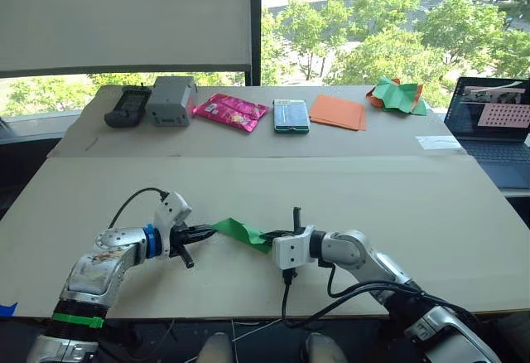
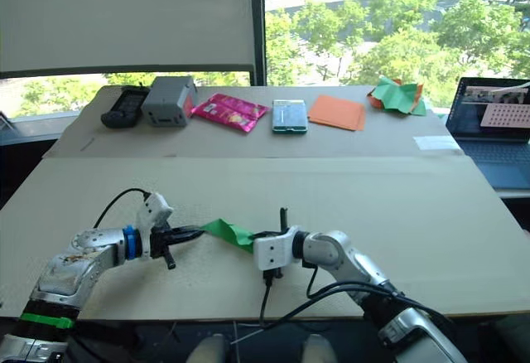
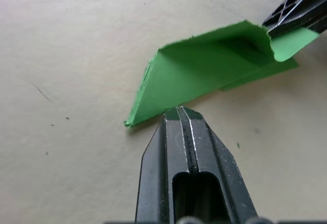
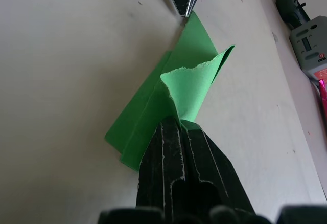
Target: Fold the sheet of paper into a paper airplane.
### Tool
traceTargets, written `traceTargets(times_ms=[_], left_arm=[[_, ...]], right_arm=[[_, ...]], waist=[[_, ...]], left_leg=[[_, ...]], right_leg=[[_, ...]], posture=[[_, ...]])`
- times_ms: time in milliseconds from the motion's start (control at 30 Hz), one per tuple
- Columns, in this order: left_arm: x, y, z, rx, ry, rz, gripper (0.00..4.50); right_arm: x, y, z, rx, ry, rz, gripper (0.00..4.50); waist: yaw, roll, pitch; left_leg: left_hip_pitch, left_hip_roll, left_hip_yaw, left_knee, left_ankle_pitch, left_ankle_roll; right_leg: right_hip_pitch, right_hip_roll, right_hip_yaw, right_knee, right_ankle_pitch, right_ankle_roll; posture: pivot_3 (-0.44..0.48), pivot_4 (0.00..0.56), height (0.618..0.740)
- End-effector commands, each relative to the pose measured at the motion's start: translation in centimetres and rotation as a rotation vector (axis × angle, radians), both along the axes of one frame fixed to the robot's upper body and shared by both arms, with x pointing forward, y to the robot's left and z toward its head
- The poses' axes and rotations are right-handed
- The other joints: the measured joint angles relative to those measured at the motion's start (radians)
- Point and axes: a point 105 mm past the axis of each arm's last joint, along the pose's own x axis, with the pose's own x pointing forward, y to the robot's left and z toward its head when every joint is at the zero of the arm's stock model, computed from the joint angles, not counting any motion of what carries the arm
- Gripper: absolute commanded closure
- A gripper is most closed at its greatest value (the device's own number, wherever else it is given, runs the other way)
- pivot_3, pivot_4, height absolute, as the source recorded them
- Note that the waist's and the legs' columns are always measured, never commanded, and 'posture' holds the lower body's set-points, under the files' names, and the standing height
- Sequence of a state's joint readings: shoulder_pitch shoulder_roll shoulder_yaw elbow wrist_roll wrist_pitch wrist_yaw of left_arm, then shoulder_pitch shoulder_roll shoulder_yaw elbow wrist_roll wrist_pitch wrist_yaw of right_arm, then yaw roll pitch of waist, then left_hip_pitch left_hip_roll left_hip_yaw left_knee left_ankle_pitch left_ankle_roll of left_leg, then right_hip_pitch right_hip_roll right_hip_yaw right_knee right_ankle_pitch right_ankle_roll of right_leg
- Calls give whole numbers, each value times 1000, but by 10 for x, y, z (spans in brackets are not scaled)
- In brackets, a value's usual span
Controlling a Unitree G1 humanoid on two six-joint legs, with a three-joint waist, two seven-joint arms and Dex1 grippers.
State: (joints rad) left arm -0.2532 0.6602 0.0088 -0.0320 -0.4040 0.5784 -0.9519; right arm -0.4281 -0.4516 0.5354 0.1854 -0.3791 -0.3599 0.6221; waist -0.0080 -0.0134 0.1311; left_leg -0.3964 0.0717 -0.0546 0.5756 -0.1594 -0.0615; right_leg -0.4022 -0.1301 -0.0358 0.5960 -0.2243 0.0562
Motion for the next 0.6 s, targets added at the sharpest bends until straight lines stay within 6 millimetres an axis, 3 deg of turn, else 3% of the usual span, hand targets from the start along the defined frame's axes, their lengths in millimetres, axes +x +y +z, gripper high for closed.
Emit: traceTargets(times_ms=[33, 133, 267, 433, 600], left_arm=[[13, -14, 47, -92, -124, -30, 4500], [18, -32, 47, -106, -124, -70, 4500], [13, -51, 30, -73, -97, -144, 4500], [9, -49, 10, 3, -70, -168, 4500], [10, -47, 8, 44, -85, -179, 4500]], right_arm=[[1, 4, 6, 7, -34, 21, 4478], [1, 4, 6, 3, -37, 21, 4478], [0, 5, 5, 0, -36, 21, 4478], [2, 3, 3, 13, 24, -31, 4478], [-1, 3, 4, 28, 92, -50, 4478]], waist=[[2, -2, 1], [-3, -2, 0], [-4, -2, 1], [-6, -2, 1], [-4, -3, 1]], left_leg=[[0, 0, 0, 0, 0, 0], [2, 0, 0, 1, 2, 2], [8, 0, 0, 0, 2, 3], [8, 0, 0, -1, 2, 4], [8, 0, 0, -1, 0, 0]], right_leg=[[0, 0, 0, 0, 0, 0], [4, 0, 0, -1, 0, 0], [14, 0, 1, 0, 0, 0], [14, 0, 1, 0, 0, 0], [13, 0, 1, -1, 0, 0]], posture=[[0, 150, 706], [0, 150, 706], [0, 150, 706], [0, 150, 706], [0, 150, 706]])
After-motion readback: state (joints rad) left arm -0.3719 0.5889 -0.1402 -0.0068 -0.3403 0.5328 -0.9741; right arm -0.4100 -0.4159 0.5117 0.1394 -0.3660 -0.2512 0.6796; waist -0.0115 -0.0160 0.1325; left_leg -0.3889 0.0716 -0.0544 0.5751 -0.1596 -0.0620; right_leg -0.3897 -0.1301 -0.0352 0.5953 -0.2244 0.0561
